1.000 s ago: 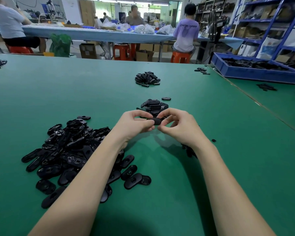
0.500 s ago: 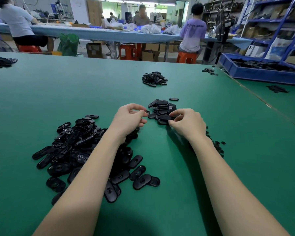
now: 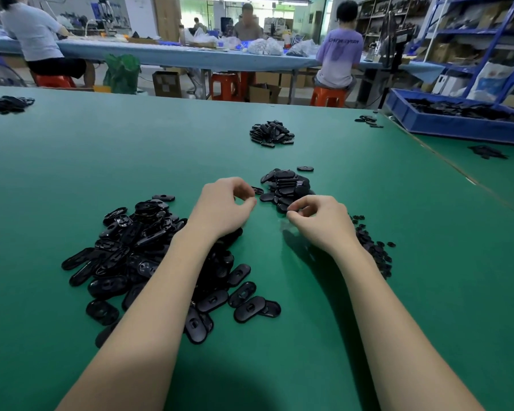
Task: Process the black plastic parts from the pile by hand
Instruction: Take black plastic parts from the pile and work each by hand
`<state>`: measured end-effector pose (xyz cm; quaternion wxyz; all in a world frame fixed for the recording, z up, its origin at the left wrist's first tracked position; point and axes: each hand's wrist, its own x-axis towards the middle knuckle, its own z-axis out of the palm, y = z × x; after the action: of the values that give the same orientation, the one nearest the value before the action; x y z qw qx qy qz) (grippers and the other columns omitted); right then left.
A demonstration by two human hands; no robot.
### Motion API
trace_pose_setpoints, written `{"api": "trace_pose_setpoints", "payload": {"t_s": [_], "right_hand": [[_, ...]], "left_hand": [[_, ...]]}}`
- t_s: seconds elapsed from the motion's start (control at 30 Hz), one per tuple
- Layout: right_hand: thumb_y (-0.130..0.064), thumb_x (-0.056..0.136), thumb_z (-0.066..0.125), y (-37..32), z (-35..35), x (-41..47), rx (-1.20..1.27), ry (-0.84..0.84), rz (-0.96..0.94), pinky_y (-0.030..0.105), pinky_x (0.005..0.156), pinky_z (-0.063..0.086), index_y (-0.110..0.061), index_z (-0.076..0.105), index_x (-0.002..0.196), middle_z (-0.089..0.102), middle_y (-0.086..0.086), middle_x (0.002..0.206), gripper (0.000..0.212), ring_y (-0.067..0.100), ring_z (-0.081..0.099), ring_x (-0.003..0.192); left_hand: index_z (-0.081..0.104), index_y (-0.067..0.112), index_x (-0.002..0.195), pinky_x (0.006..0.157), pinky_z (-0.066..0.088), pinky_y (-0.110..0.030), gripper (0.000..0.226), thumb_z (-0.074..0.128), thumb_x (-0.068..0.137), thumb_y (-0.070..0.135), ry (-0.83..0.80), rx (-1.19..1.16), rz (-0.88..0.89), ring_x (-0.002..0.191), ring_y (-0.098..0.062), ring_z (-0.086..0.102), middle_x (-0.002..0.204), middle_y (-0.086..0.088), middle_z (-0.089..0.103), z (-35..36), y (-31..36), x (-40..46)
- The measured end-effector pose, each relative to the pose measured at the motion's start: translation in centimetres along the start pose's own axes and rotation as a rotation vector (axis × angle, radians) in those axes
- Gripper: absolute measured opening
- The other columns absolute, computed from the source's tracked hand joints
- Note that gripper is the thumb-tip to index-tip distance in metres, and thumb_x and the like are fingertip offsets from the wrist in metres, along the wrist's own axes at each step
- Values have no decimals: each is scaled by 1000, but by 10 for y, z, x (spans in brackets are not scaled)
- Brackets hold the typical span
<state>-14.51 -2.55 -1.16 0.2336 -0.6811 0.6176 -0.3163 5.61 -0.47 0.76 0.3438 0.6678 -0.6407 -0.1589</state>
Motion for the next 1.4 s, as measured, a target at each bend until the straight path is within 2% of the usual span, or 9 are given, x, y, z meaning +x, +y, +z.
{"api": "trace_pose_setpoints", "payload": {"t_s": [0.1,0.27,0.67,0.77,0.9,1.03,1.13,1.23,1.4], "right_hand": [[-37,84,70,-2,1,-2,74,-20,5,25,68,52,-36,75,79,68,-19,67,7,1,64,74],[-36,85,71,-4,2,-5,107,-65,-2,23,66,49,-36,76,80,71,-16,72,7,0,65,73],[-33,88,71,-6,1,-7,132,-130,-32,20,68,47,-32,77,83,75,-11,80,7,2,67,80],[-32,88,72,-7,0,-8,143,-143,-38,17,65,46,-32,77,83,76,-9,80,7,1,66,75],[-31,89,73,-10,-3,-9,274,-154,-2,20,64,47,-30,76,89,77,-4,81,4,-2,58,60],[-28,93,73,-15,-9,-10,512,-145,52,10,49,41,-19,77,96,77,-6,81,10,-6,56,52],[-19,91,75,-14,-16,-10,579,-138,72,9,49,40,-19,77,96,72,-5,78,5,-3,54,51],[-21,89,76,-9,-26,-9,565,-146,68,10,49,39,-24,78,92,71,-6,78,5,-1,54,55],[-24,88,79,0,-40,-8,477,-145,49,7,51,39,-24,78,100,73,-4,82,12,-1,54,55]], "left_hand": [[70,30,114,101,47,-35,29,71,86,40,-68,244,-64,117,-18,57,119,8,68,4,-2,-4],[67,30,117,89,44,-29,32,71,85,31,-74,298,-76,112,-17,60,118,9,67,6,-2,-6],[68,34,86,89,56,-33,30,61,75,7,-77,82,-88,84,-11,64,100,10,68,6,-2,-2],[69,33,91,85,54,-27,37,58,74,2,-42,10,-46,78,-4,61,101,11,70,6,-1,-2],[67,28,100,65,41,-1,40,64,75,-3,6,-103,72,74,5,62,100,10,69,7,11,-3],[68,20,109,73,45,-4,40,75,74,0,7,-273,191,83,-5,66,101,3,70,13,28,-10],[67,17,111,82,50,-11,40,77,76,1,-12,-363,233,87,-5,69,103,1,71,20,37,-15],[68,19,111,84,54,-16,37,78,79,3,-99,-438,160,88,-4,69,103,2,72,23,39,-15],[72,20,109,68,51,-13,21,72,90,12,-235,-590,-28,77,2,67,94,0,77,25,38,-15]]}}
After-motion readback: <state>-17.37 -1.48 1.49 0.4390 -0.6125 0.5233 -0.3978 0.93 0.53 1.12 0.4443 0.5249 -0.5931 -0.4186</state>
